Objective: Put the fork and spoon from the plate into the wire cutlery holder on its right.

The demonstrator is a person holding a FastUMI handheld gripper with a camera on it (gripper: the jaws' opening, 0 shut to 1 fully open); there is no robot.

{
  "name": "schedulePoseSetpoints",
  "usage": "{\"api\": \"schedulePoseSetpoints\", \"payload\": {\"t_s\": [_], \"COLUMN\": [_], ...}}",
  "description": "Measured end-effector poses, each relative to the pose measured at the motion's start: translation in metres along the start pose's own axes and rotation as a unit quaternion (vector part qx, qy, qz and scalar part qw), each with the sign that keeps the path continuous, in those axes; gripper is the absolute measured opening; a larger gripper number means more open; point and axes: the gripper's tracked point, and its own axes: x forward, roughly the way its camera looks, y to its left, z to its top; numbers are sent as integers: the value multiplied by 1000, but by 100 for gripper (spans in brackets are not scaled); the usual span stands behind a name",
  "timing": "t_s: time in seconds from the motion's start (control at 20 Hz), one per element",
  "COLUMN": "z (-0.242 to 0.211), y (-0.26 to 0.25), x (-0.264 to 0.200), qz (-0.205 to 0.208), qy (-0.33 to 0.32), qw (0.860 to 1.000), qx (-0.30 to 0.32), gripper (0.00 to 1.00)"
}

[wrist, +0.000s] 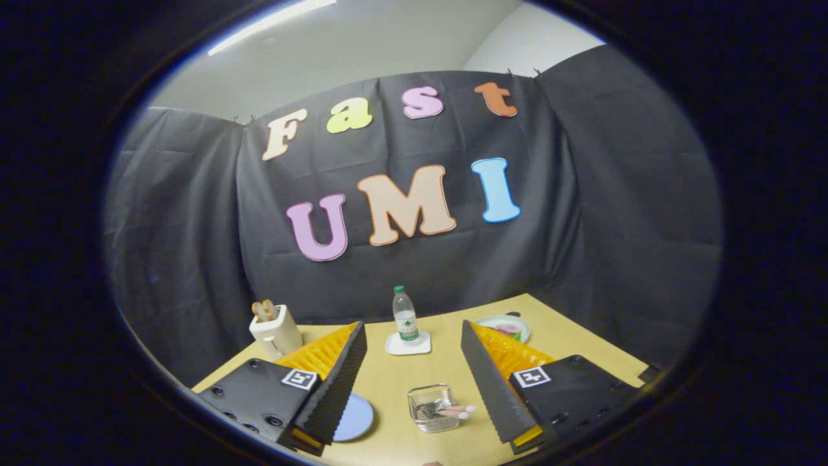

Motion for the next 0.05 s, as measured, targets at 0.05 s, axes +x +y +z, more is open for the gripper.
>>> {"api": "schedulePoseSetpoints", "payload": {"t_s": [0.05], "z": [-1], "y": [2], "x": [-1], "qz": [0], "qy": [-5], "qw": [1000], "qx": [-8], "gripper": [93]}}
